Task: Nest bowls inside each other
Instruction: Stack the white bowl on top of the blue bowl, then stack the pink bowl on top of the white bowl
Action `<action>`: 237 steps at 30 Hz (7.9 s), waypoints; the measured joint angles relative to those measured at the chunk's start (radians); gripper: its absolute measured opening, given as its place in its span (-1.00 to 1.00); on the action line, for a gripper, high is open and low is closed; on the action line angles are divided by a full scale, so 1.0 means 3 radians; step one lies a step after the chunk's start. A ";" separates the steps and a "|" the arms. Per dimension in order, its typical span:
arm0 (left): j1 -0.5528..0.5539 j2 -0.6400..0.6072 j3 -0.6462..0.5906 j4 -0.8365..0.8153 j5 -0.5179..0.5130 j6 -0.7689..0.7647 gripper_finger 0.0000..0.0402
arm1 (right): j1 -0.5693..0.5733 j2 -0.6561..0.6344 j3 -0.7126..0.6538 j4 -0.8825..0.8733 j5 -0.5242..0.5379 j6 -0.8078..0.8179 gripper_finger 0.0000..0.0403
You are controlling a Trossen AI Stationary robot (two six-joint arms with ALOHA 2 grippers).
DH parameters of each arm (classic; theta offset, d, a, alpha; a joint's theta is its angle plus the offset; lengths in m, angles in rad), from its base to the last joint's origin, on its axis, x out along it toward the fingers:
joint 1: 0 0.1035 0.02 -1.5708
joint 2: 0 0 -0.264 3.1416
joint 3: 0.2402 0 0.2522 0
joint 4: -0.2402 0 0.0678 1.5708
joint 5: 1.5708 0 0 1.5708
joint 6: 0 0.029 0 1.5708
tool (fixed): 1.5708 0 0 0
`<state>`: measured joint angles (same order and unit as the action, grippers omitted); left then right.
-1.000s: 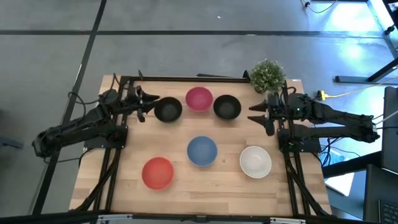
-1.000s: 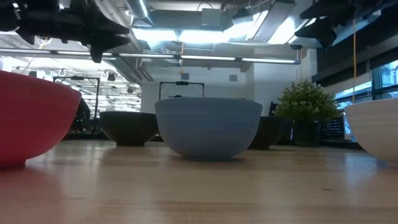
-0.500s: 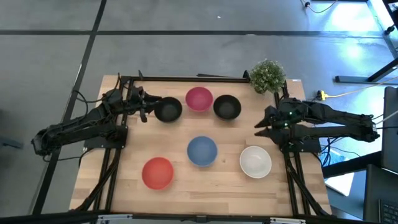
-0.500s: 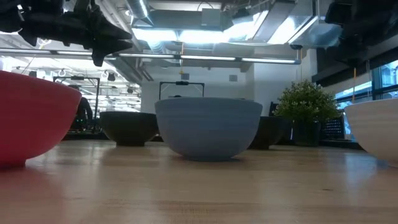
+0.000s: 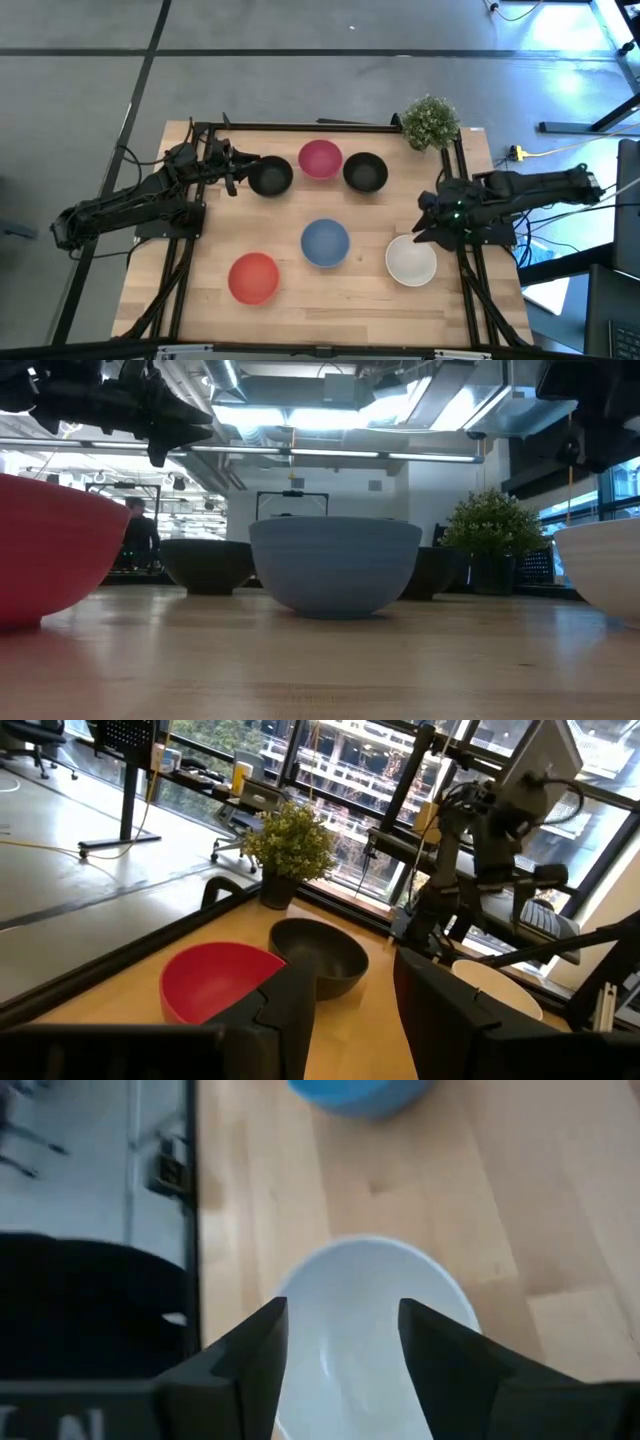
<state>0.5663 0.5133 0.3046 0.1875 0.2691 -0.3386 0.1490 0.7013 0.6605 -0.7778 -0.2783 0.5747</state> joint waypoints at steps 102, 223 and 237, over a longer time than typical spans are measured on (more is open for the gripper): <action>0.0000 0.0013 -0.0001 -0.0177 0.0003 0.0001 -0.35 | -0.0552 0.2611 0.1975 -0.0088 0.0460 -0.1709 -0.97; 0.0001 0.0013 -0.0001 -0.0713 0.0002 0.0033 -0.35 | -0.0642 0.4889 0.4339 -0.1054 0.0160 -0.2642 -0.81; 0.0001 0.0013 -0.0001 -0.0713 0.0002 0.0033 -0.35 | -0.0641 0.4889 0.4339 -0.1065 0.0160 -0.2650 -0.53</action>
<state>0.5667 0.5172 0.3042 -0.0265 0.2697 -0.3286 -0.0433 2.1681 1.9621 -1.0973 -0.2302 -0.2203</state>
